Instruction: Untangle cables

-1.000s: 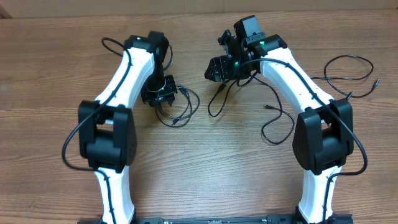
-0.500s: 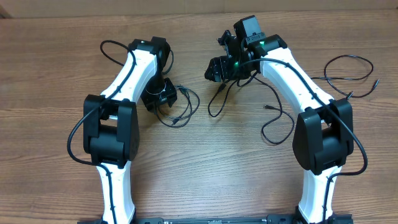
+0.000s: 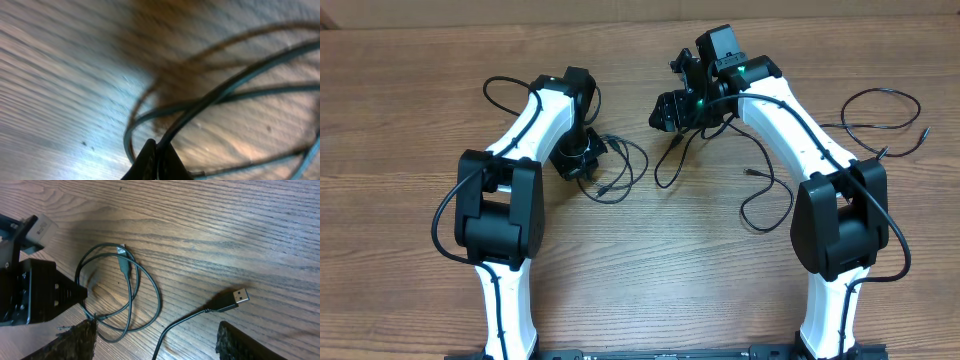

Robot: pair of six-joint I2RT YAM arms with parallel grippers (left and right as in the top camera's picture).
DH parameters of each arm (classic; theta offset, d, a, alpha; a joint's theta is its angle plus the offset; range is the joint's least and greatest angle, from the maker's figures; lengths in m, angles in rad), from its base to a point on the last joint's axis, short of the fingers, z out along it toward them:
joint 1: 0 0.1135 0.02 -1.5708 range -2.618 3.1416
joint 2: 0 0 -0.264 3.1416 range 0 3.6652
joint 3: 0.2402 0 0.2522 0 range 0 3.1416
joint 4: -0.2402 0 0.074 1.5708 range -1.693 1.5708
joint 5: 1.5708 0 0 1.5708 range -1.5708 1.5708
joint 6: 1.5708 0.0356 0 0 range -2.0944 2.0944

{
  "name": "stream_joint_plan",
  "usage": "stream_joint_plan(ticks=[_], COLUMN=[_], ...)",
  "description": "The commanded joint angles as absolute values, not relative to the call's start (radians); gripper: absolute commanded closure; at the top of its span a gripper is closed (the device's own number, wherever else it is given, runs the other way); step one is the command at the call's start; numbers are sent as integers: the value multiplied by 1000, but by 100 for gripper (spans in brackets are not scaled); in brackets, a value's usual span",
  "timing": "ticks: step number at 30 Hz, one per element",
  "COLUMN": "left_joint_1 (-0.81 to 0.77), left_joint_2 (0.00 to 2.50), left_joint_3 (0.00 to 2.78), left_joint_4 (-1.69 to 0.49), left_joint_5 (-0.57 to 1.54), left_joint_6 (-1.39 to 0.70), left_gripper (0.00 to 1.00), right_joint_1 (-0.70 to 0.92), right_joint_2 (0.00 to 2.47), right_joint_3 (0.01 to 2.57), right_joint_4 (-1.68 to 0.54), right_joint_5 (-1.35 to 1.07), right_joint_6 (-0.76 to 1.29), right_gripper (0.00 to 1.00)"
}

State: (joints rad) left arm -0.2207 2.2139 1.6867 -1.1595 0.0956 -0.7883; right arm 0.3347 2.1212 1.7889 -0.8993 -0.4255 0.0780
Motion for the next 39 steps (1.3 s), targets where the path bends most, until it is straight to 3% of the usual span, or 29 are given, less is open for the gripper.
stream_joint_plan(ticks=[1, 19, 23, 26, 35, 39], left_joint_1=[-192, -124, -124, -124, -118, -84], left_joint_2=[2185, 1884, 1884, 1884, 1884, 1882], left_joint_3=[1753, 1790, 1790, 1790, 1790, 1790], left_joint_4=[-1178, -1141, -1125, -1102, -1069, -1073], left_joint_5=[256, 773, 815, 966, 1067, 1184], left_joint_6=[-630, 158, 229, 324, 349, 383], left_gripper=[96, 96, 96, 96, 96, 96], right_joint_1=[339, 341, 343, 345, 347, 347], right_joint_2=[2121, 2121, 2121, 2121, 2122, 2122], right_joint_3=[1786, 1786, 1786, 1786, 1786, 1786], right_joint_4=[-901, -885, -884, -882, -884, -895], right_joint_5=[-420, -529, -654, -647, -485, -364], right_joint_6=[75, 75, 87, 109, 109, 115], right_gripper=[24, 21, 21, 21, 21, 42])
